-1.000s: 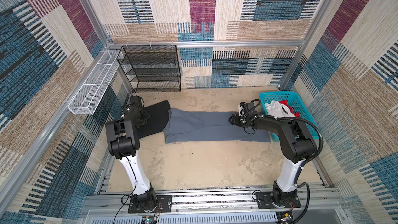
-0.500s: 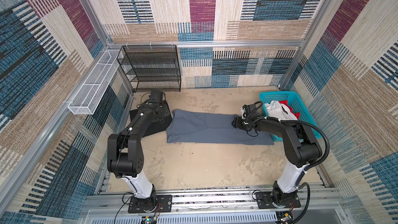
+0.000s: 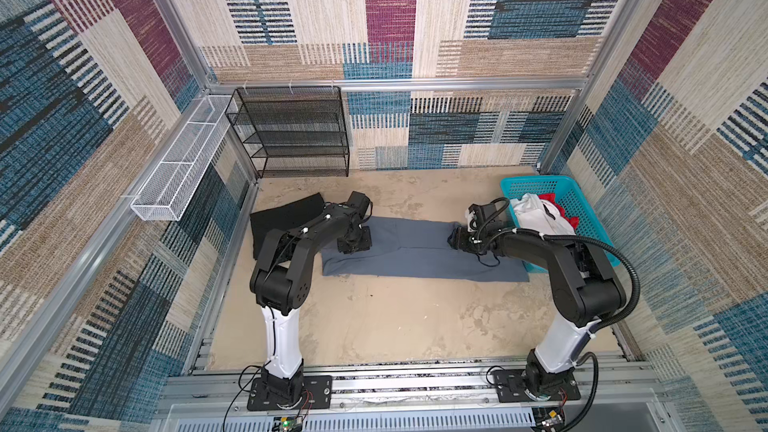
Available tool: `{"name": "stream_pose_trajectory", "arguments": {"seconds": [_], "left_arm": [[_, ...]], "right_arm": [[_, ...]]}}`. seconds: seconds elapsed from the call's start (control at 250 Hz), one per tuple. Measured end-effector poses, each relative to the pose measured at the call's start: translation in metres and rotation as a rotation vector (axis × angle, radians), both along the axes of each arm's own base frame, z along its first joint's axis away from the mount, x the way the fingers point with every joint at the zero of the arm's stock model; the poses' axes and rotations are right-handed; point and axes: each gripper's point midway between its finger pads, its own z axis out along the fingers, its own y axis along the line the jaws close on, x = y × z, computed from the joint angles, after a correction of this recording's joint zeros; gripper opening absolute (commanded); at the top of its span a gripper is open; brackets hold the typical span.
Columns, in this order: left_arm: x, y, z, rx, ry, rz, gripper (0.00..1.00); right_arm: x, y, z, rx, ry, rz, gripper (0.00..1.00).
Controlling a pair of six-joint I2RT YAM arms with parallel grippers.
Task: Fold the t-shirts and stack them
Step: 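Rotate the grey-blue strip with both grippers so it points toward the robot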
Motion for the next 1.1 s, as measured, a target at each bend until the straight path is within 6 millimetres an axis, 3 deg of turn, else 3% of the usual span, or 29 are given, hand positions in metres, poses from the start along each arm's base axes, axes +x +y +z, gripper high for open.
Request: {"name": "stream_pose_trajectory", "arguments": {"seconds": [0.2, 0.428, 0.64, 0.848, 1.1], "left_arm": [[0.029, -0.01, -0.004, 0.019, 0.005, -0.012, 0.41], [0.097, -0.038, -0.004, -0.011, -0.067, -0.034, 0.41], [0.167, -0.061, 0.005, -0.063, -0.197, -0.038, 0.42], [0.196, -0.064, 0.006, -0.206, -0.248, -0.042, 0.43], [0.234, -0.085, 0.016, -0.432, -0.378, -0.095, 0.47]], "right_arm": [[-0.019, 0.002, 0.0, 0.025, 0.013, 0.029, 0.65], [-0.05, 0.018, 0.0, 0.081, 0.011, 0.103, 0.65], [-0.091, 0.065, 0.001, 0.193, 0.048, 0.24, 0.65], [-0.132, 0.109, 0.004, 0.29, 0.134, 0.348, 0.65], [-0.158, 0.165, 0.015, 0.376, 0.225, 0.491, 0.66]]}}
